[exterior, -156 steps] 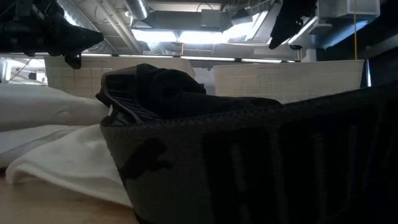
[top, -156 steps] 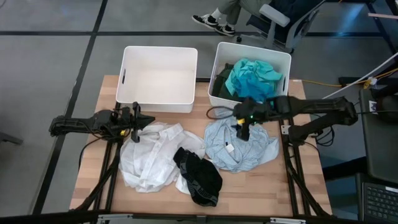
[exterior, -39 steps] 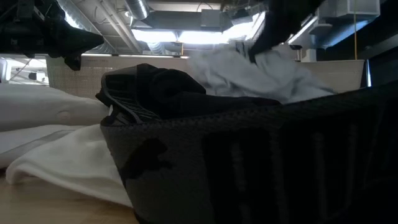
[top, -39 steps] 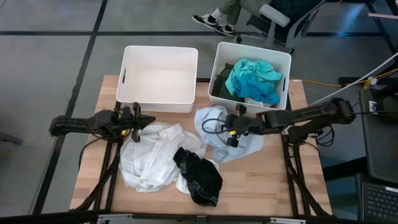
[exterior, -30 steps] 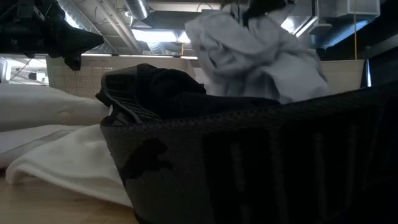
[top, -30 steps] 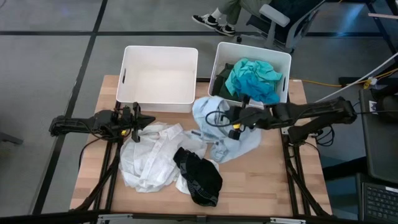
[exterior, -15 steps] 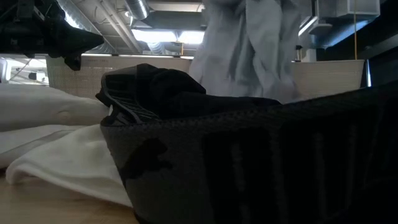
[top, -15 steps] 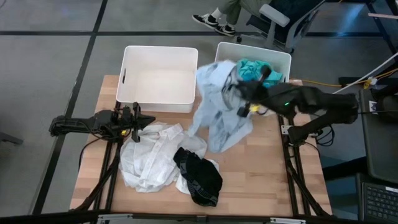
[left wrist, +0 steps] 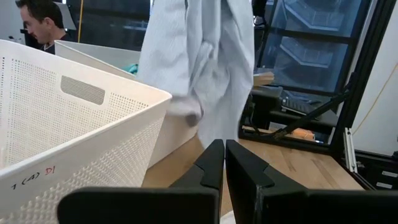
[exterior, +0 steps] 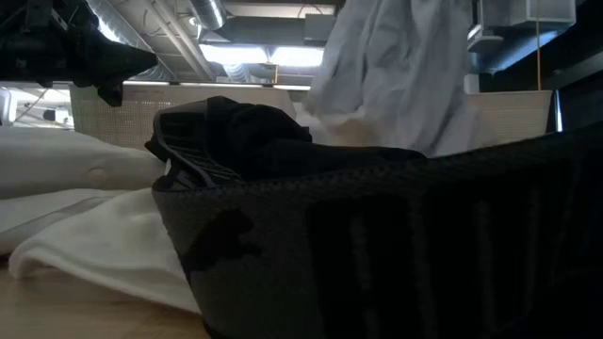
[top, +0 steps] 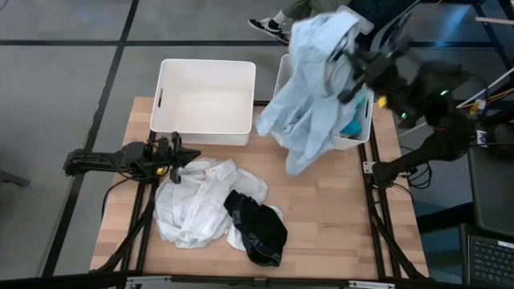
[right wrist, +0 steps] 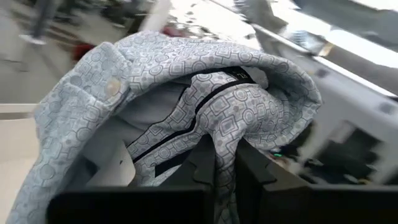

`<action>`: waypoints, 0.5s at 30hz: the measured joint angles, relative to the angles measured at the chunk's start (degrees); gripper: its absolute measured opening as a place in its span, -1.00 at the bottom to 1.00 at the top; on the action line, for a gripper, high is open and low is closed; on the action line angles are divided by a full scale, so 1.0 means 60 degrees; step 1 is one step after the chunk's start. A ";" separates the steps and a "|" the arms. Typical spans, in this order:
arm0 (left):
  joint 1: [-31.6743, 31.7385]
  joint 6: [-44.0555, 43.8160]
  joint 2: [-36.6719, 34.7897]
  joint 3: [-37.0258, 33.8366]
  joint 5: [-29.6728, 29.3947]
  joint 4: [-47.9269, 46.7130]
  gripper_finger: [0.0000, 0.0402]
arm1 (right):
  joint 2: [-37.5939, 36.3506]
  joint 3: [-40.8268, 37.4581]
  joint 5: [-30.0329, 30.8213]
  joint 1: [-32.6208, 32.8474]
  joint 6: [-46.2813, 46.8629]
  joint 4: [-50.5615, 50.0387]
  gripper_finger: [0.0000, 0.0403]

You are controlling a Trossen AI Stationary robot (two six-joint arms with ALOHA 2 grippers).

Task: Sort clothes
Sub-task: Put the light blue polo shirt into the right white bin

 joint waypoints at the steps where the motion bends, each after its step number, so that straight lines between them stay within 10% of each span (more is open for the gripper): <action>1: 0.0002 0.0000 -0.0001 0.0000 0.0000 0.0000 -0.96 | 0.0000 0.0109 -0.0004 -0.0262 -0.0217 0.0206 -0.86; 15: 0.0000 -0.0020 -0.0001 0.0000 0.0000 -0.0008 -0.96 | 0.0099 0.0527 -0.2823 -0.3113 -0.4442 0.4261 -0.86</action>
